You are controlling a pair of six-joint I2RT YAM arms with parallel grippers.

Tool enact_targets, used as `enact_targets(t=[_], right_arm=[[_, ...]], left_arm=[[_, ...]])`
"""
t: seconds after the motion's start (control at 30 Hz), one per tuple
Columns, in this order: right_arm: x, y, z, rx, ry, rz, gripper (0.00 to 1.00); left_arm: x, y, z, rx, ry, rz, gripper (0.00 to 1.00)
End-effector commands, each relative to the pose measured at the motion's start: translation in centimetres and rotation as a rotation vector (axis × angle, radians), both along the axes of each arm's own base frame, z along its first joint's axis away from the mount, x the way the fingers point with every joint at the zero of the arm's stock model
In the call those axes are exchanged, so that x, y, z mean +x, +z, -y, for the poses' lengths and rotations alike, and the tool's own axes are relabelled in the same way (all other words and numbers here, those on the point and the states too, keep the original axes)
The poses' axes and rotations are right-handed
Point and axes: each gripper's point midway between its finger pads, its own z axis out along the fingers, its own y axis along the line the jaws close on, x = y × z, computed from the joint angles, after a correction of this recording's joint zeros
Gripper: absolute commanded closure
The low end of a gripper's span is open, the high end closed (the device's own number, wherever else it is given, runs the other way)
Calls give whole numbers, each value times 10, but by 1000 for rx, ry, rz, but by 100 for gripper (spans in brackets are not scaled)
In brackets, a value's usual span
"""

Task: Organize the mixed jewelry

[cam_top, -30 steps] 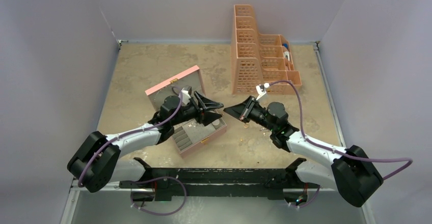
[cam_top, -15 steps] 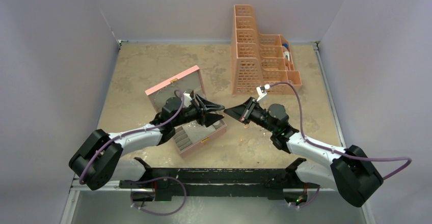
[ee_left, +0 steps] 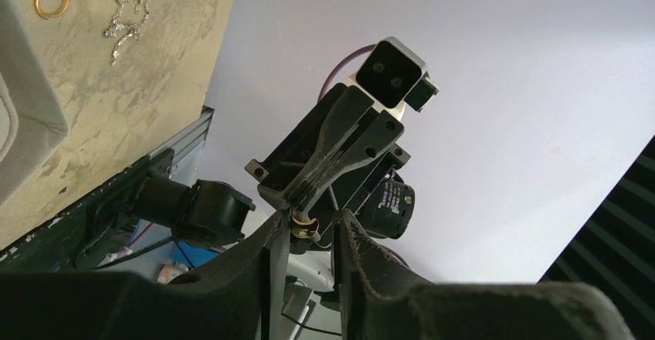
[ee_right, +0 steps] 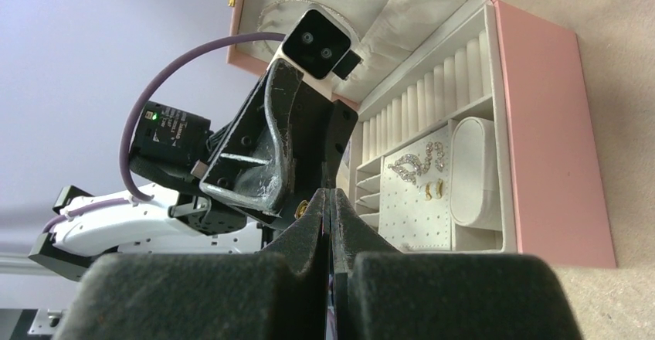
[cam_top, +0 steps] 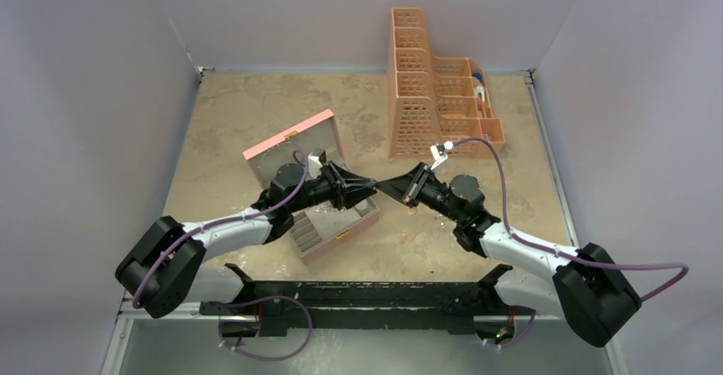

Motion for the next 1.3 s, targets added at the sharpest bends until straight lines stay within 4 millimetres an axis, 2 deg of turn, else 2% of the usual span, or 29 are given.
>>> enact_targets(t=[0.0, 0.37, 0.93, 1.27], right_arm=[[-5, 19, -1, 54, 17, 58, 100], [-5, 21, 0, 56, 14, 63, 100], [-6, 21, 1, 54, 9, 61, 100], [-7, 20, 1, 56, 13, 29, 100]], left_arm=[[-2, 10, 1, -44, -5, 21, 75], [-3, 6, 2, -36, -14, 24, 75], [-5, 5, 1, -31, -16, 42, 85], [-4, 1, 2, 16, -23, 91, 87]])
